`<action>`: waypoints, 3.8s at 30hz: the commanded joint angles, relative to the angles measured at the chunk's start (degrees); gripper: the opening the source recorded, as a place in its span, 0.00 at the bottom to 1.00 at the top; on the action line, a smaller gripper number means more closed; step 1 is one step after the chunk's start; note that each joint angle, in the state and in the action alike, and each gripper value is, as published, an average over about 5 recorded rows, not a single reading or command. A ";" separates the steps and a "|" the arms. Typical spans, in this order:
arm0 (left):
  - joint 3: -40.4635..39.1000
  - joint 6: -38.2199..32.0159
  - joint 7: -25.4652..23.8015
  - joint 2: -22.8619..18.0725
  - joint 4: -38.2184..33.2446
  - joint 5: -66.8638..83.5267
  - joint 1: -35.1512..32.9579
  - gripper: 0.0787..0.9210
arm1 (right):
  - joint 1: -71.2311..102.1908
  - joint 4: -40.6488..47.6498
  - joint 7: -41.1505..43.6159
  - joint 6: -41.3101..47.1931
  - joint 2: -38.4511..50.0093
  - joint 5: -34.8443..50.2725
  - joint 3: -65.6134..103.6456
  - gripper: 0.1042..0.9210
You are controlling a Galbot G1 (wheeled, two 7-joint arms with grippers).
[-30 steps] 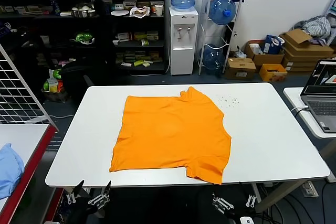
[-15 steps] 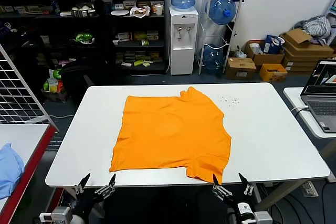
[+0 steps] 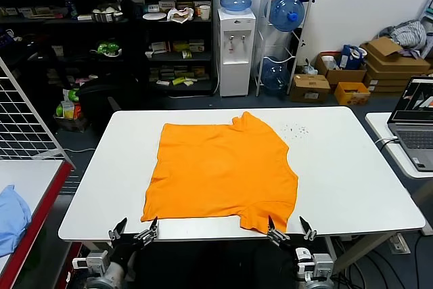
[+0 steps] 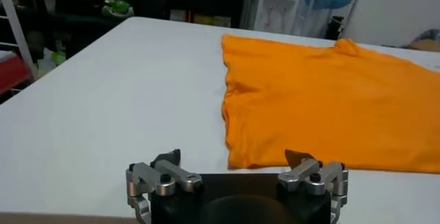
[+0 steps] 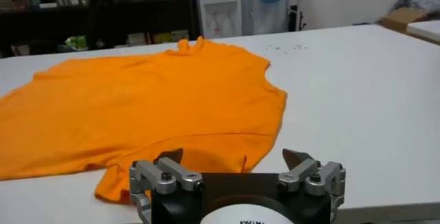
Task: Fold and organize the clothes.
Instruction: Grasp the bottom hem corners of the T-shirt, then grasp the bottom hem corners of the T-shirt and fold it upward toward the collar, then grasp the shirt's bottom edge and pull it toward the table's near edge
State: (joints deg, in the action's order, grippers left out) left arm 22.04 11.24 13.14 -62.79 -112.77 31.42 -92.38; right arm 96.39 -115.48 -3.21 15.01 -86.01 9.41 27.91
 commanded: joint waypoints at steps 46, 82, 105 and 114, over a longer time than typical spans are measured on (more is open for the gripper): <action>-0.92 -0.54 4.28 2.64 -11.94 2.88 -7.33 0.02 | 17.03 -14.40 -4.04 -3.15 8.63 6.03 0.69 0.02; -12.58 -2.29 7.34 6.93 5.82 10.28 23.46 0.02 | -28.13 6.45 -15.74 8.51 16.41 21.93 -10.50 0.02; -11.24 0.65 7.03 7.33 5.45 10.77 20.55 0.50 | -18.78 3.69 -7.88 3.77 19.20 18.86 -4.20 0.68; -10.64 0.42 5.36 6.83 5.14 10.75 14.80 0.81 | -11.12 4.07 -3.22 2.68 23.64 20.57 1.49 0.97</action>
State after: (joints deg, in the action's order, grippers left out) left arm 11.06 11.49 19.01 -55.63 -107.75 42.15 -74.02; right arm 79.33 -111.13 -9.90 18.84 -65.66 29.45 24.99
